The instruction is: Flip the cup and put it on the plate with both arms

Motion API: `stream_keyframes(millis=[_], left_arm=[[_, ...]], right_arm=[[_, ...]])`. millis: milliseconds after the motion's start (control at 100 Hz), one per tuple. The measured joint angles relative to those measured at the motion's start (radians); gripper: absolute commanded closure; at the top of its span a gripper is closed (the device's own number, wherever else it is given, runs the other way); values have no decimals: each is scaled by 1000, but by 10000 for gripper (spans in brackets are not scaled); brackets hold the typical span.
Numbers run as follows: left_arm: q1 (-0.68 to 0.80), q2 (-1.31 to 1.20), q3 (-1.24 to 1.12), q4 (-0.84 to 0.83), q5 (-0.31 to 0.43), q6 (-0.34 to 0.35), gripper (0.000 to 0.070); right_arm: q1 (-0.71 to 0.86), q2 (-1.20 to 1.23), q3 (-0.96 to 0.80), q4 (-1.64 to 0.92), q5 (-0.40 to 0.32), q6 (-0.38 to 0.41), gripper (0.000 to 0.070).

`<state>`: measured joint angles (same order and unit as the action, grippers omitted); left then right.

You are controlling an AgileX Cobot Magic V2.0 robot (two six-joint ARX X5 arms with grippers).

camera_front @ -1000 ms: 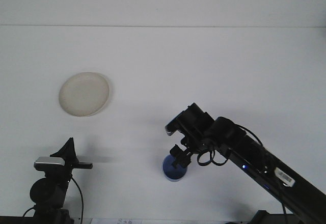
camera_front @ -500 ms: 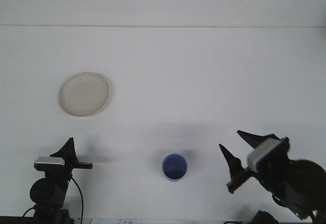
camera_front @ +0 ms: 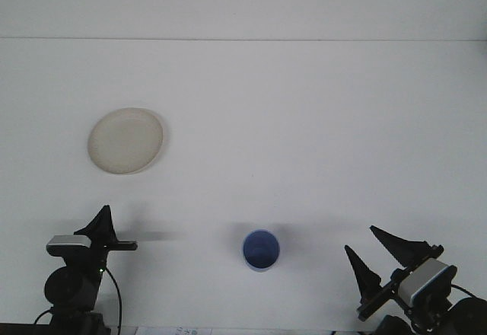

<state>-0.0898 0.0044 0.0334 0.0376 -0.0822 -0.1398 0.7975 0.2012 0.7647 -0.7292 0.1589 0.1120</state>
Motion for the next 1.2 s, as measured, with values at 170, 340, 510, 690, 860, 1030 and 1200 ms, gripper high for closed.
stream_keyframes(millis=[170, 340, 510, 690, 860, 1030, 1200], left_arm=[[0, 2, 10, -18, 48, -155, 689], [0, 81, 206, -148, 124, -227, 684], [-2, 278, 524, -340, 322, -201, 301], [-58, 546, 798, -521, 610, -110, 272], [-212, 774, 979, -628, 711, -86, 272], [-452, 1015, 1106, -748, 672, -66, 272], [-674, 1234, 1200, -802, 493, -38, 272]], right_arm=[[0, -1, -1, 14, 0, -3, 279], [0, -1, -1, 8, 0, -3, 279], [0, -1, -1, 8, 2, -14, 279], [0, -1, -1, 8, 2, -19, 279], [0, -1, -1, 8, 2, -21, 279], [0, -1, -1, 8, 2, -29, 279], [0, -1, -1, 8, 2, -30, 279]])
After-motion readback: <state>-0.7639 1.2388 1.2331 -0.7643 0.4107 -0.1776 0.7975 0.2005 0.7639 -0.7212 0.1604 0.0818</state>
